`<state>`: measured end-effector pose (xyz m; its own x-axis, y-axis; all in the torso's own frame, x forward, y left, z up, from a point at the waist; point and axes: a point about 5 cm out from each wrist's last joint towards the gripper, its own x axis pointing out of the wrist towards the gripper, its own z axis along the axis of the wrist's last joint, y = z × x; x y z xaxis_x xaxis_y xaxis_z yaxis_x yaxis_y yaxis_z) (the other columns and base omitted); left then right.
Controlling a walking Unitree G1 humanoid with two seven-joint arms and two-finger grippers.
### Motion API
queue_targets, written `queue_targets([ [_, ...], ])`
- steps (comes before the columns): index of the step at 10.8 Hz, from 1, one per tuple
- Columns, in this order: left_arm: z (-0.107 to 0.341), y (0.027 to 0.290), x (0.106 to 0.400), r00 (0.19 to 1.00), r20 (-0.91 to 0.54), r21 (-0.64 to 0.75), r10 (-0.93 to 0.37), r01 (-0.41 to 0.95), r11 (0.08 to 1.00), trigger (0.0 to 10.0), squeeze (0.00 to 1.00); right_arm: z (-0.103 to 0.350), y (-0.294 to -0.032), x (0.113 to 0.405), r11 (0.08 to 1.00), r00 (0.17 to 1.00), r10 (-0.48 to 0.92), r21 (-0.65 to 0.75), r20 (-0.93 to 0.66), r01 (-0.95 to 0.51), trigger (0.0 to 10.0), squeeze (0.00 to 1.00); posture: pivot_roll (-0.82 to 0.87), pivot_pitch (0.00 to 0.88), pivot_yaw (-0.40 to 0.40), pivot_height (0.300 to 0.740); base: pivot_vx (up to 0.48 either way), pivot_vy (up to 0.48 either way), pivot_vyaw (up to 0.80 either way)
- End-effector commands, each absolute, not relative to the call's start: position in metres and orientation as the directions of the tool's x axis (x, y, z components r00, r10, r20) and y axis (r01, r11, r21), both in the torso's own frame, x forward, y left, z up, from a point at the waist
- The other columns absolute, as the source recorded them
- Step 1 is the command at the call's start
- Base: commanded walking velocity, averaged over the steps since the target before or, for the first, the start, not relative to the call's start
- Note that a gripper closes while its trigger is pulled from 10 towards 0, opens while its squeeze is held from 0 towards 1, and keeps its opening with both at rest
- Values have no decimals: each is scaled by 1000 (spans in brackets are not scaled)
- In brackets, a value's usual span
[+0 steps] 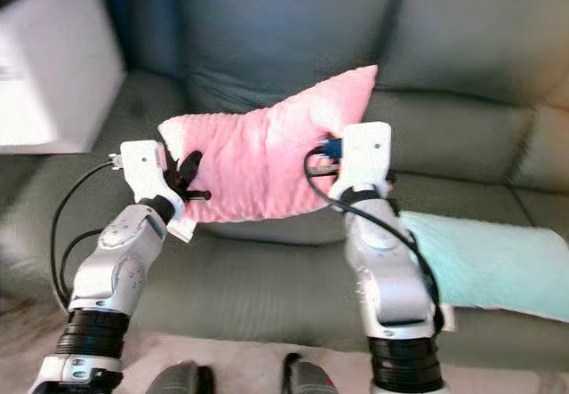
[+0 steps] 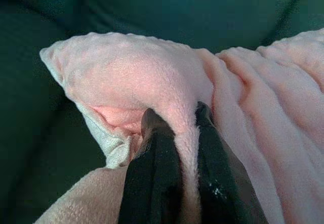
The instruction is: Move the pillow to the sofa
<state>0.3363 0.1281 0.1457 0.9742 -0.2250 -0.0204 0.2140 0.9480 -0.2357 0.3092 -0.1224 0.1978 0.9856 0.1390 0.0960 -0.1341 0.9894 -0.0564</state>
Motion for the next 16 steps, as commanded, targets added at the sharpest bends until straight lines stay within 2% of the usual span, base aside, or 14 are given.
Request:
queue_targets([
  [1,145,122,335,968,-29,-218,-248,236,947,10000,0,200,-126,308,991,986,130,-59,108,-124,10000,0,-140,206,-56,740,0,480,0],
  [2,146,121,334,968,-7,-227,-253,245,943,10000,0,199,-126,308,991,986,128,-60,107,-122,10000,0,-139,206,-55,740,0,480,0],
  [5,147,118,332,961,10,-221,-277,272,937,10000,0,197,-126,308,991,988,121,-66,101,-115,10000,0,-137,207,-56,740,0,0,0],
  [10,112,118,324,956,-48,-193,-288,274,942,10000,0,187,-133,309,992,993,91,-97,76,-84,10000,0,-135,210,-57,740,0,0,0],
  [13,83,125,319,954,-98,-171,-283,264,949,10000,0,166,-154,307,983,999,-19,-184,29,24,10000,0,-136,218,-56,740,0,0,0],
  [16,77,108,325,938,-99,-174,-334,314,933,10000,0,148,-182,298,967,989,-142,-219,-29,132,10000,0,-164,244,-41,740,0,0,0],
])
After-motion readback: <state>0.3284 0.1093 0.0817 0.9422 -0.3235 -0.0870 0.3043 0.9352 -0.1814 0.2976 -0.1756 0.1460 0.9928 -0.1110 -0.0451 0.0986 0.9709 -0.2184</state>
